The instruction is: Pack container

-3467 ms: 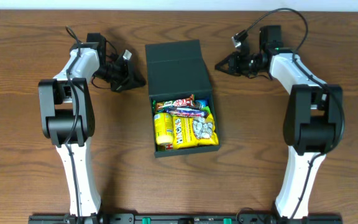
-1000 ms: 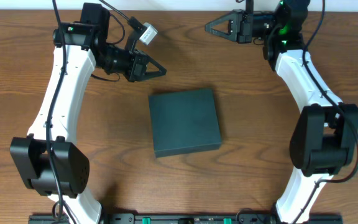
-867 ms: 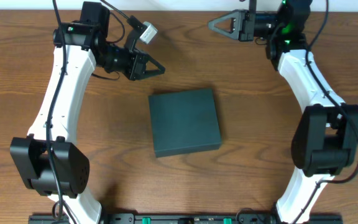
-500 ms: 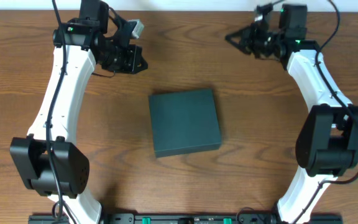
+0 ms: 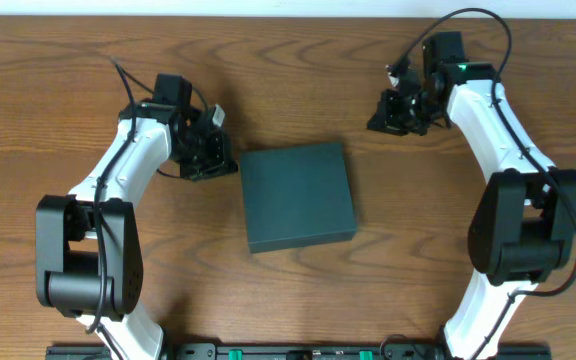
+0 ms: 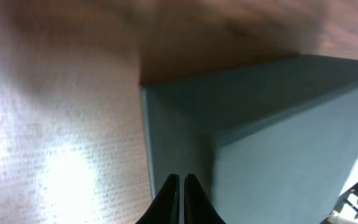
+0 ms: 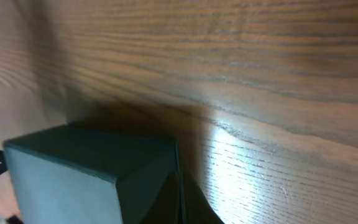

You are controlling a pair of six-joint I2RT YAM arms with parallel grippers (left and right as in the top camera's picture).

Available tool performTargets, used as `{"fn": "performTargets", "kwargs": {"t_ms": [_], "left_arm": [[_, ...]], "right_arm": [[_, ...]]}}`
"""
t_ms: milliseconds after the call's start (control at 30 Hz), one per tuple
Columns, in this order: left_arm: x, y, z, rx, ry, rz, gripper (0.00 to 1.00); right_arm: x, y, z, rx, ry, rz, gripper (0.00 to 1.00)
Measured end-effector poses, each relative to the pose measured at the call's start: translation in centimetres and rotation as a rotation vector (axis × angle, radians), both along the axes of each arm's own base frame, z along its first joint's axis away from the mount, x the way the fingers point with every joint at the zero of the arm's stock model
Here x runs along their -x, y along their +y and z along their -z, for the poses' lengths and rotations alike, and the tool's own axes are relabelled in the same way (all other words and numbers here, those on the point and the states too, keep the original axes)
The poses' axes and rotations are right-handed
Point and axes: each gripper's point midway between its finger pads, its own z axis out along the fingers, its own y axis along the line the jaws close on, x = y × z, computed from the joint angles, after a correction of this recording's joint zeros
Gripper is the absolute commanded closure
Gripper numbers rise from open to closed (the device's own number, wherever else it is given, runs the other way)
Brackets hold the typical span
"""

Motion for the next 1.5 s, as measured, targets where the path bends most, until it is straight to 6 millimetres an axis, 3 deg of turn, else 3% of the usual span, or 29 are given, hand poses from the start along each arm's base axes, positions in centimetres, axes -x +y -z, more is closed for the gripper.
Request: {"fn": "performTargets", "kwargs": {"t_ms": [133, 233, 367, 567, 967, 1500], "left_arm": [[0.7, 0.1, 0.7, -0.004, 0.045, -0.040, 0.94], [0.9, 0.2, 1.2, -0.006, 0.068, -0.069, 0.94], [0.0, 0.1, 1.1, 0.004, 0.039, -0.094, 0.94], [-1.4, -0.7, 0.4, 0.058, -0.005, -0.112, 0.94], [-2.5, -1.3, 0.3, 0.102, -0.037, -0.126, 0.94], [-5.8, -2.7, -0.3, 0.155, -0.144, -0.165, 0.94]], "right_arm": [[0.8, 0.5, 0.8, 0.021, 0.015, -0.027, 0.99], [2.6, 1.1, 2.5, 0.033, 0.071, -0.048, 0.99], [4.6, 2.6, 3.9, 0.043, 0.118, -0.090, 0.99], [5.5, 5.2, 4.0, 0.046, 0.108, -0.163, 0.99], [5.2, 4.9, 4.2, 0.074, 0.092, -0.160, 0.99], [1.9, 3.7, 3.9, 0.085, -0.027, -0.115, 0.98]]}}
